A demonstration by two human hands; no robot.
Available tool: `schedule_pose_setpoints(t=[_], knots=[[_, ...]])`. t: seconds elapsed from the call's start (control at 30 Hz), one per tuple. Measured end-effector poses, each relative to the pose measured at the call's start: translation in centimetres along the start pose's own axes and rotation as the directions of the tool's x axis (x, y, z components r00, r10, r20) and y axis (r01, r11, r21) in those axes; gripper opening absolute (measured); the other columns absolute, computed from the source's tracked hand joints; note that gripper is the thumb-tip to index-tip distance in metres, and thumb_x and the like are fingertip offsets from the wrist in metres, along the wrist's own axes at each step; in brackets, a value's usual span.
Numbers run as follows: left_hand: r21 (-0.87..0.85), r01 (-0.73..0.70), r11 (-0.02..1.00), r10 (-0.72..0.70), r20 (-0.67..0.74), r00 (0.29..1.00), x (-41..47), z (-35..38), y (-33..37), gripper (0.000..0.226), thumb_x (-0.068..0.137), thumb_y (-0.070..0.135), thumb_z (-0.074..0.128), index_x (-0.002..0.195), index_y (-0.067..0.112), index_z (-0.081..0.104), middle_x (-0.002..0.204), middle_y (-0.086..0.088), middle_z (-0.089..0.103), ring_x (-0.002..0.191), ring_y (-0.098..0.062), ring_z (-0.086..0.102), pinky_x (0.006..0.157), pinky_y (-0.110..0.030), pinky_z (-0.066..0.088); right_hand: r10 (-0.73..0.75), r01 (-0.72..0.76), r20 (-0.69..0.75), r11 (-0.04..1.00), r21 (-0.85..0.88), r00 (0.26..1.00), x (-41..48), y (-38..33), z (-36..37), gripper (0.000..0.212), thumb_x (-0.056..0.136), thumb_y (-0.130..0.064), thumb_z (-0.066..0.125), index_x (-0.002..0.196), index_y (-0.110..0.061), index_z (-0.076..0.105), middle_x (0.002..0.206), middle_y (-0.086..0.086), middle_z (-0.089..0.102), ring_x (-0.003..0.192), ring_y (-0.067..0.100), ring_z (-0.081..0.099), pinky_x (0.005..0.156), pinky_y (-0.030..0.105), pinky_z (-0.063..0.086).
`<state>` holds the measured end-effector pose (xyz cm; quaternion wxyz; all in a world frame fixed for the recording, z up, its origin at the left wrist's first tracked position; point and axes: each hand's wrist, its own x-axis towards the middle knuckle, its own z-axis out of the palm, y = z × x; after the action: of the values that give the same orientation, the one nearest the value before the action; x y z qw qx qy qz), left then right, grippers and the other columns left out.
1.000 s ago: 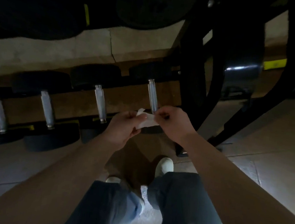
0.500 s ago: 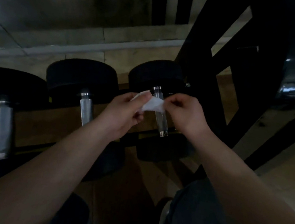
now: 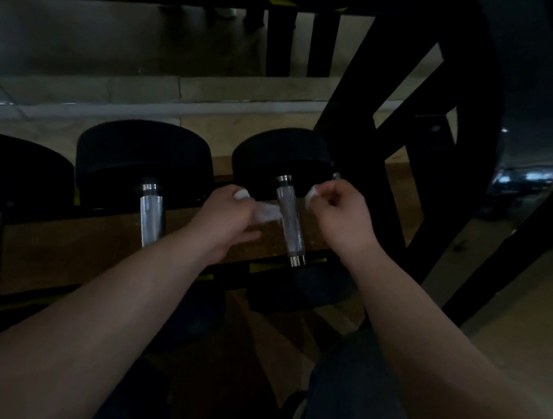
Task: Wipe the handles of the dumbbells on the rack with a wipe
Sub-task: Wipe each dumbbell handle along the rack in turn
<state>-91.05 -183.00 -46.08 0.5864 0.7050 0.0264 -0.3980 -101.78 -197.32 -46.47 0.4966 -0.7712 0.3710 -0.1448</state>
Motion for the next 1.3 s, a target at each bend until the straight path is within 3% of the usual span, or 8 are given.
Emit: schedule_pose_setpoints(t=[0.23,0.4,0.7,0.83,1.0,1.1,1.17,1.3], knots=[[-0.014,0.082,0.997,-0.082,-0.036,0.996,0.8,0.5,0.7,0.017,0.096,0.034,0.058,0.103,0.019,0.056,0.094,-0.004,0.056,0.084,-0.019,0.059,0.078,-0.035,0.058,0.046,0.005,0.172,0.96,-0.28,0.984,0.7,0.5,0.9,0.017,0.094,-0.028,0.067,0.111,-0.026,0.069,0.101,-0.004,0.067,0.088,0.01,0.063,0.063,0.019,0.046],[0.101,-0.017,0.995,0.022,-0.048,0.999,1.2,0.2,0.6,0.055,0.089,0.078,0.033,0.09,0.028,0.057,0.098,-0.004,0.064,0.092,-0.027,0.067,0.083,-0.042,0.061,-0.067,0.118,0.196,0.958,-0.263,0.978,0.7,0.6,1.1,0.009,0.097,-0.032,0.065,0.104,-0.028,0.07,0.089,-0.016,0.064,0.081,-0.003,0.059,0.061,0.01,0.039],[0.287,-0.245,0.926,0.277,-0.075,0.958,1.4,-0.1,0.3,0.04,0.105,0.048,0.034,0.101,0.022,0.065,0.087,0.0,0.059,0.07,-0.015,0.062,0.066,-0.031,0.056,0.077,-0.054,0.159,0.988,-0.147,0.984,1.4,1.6,0.9,0.018,0.085,-0.025,0.079,0.095,-0.029,0.064,0.096,-0.007,0.067,0.087,0.008,0.065,0.067,0.021,0.046],[0.511,-0.252,0.822,0.297,-0.007,0.955,2.3,-0.4,-0.6,0.029,0.104,0.029,0.041,0.124,0.029,0.062,0.112,-0.003,0.065,0.086,-0.017,0.065,0.07,-0.028,0.053,0.246,-0.24,0.237,0.969,-0.052,0.94,1.4,1.3,0.7,0.025,0.087,-0.023,0.078,0.11,-0.02,0.069,0.09,-0.004,0.068,0.074,0.007,0.065,0.046,0.013,0.044],[0.621,-0.199,0.758,0.199,0.071,0.977,2.6,-0.5,-0.9,0.029,0.1,0.015,0.048,0.119,0.026,0.067,0.12,0.001,0.062,0.107,-0.02,0.059,0.081,-0.029,0.047,0.043,-0.032,0.066,0.987,-0.159,0.997,2.1,1.7,1.0,0.011,0.085,-0.026,0.078,0.094,-0.025,0.072,0.086,-0.009,0.069,0.082,0.009,0.066,0.066,0.019,0.044],[0.723,-0.18,0.666,0.19,0.069,0.979,2.8,-0.5,-0.9,0.026,0.101,0.021,0.045,0.112,0.022,0.068,0.106,-0.001,0.066,0.092,-0.018,0.062,0.075,-0.028,0.047,-0.101,0.116,0.062,0.941,-0.317,0.993,2.1,0.8,0.9,0.016,0.092,-0.027,0.072,0.106,-0.023,0.078,0.09,-0.011,0.071,0.087,0.007,0.066,0.076,0.015,0.042],[0.748,-0.167,0.642,0.175,0.069,0.982,2.8,-0.4,-0.8,0.028,0.101,0.03,0.042,0.1,0.019,0.068,0.084,-0.005,0.067,0.075,-0.018,0.063,0.065,-0.028,0.049,-0.199,0.238,0.132,0.854,-0.463,0.971,1.5,0.7,0.7,0.02,0.096,-0.029,0.067,0.108,-0.019,0.079,0.094,-0.003,0.076,0.09,0.013,0.069,0.073,0.012,0.042],[0.757,-0.228,0.612,0.243,0.094,0.966,2.7,-0.7,-1.0,0.035,0.1,0.04,0.043,0.09,0.019,0.069,0.086,-0.003,0.067,0.079,-0.018,0.064,0.074,-0.032,0.053,-0.205,0.328,0.291,0.814,-0.479,0.934,0.3,1.3,-0.4,0.023,0.097,-0.036,0.066,0.089,-0.018,0.078,0.068,-0.008,0.066,0.057,0.001,0.061,0.05,0.01,0.042]])
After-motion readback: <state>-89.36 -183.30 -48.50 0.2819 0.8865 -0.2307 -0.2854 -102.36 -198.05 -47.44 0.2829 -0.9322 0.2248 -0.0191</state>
